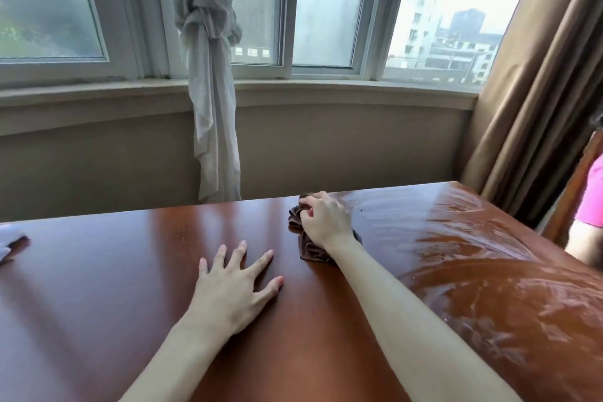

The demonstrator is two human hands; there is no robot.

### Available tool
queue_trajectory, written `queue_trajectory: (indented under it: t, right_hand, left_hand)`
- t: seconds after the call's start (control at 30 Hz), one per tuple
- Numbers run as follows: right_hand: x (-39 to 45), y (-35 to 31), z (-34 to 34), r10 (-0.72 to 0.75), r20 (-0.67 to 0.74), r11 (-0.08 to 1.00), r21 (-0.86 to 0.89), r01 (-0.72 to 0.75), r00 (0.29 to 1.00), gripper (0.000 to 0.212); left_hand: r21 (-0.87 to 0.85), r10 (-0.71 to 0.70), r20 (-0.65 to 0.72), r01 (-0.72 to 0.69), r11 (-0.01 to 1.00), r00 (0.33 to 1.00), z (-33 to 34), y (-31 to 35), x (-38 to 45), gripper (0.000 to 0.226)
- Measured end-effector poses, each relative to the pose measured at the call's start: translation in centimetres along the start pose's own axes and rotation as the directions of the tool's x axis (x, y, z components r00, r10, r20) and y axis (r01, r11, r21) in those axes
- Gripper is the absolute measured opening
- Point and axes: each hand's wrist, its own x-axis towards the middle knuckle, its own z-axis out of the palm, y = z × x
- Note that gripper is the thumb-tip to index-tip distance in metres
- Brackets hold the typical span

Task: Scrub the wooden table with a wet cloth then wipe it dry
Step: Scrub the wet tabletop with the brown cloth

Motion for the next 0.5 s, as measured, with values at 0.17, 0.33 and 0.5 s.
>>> queue_trajectory:
  t: [0.17,0.33,0.5]
  right_hand:
    - [-11.2,0.2,-4.1,-0.023,0.029,1.000,0.009,0.022,0.999,0.040]
    - [-20.2,-0.4,-6.0,-0.098,0.013,0.994,0.041,0.097,0.995,0.044]
    - [-21.1,-0.3,-6.1,-0.131,0.022,0.988,0.082,0.129,0.991,0.046]
  left_hand:
    - [-0.018,0.000,0.005,0.000,1.000,1.000,-0.8,0.7,-0.8,0.067]
    - [-0.034,-0.011,0.010,0.012,0.999,1.000,-1.1,1.0,-1.5,0.067]
    - [-0.035,-0.005,-0.003,0.004,0.999,1.000,-1.2,0.9,-1.7,0.067]
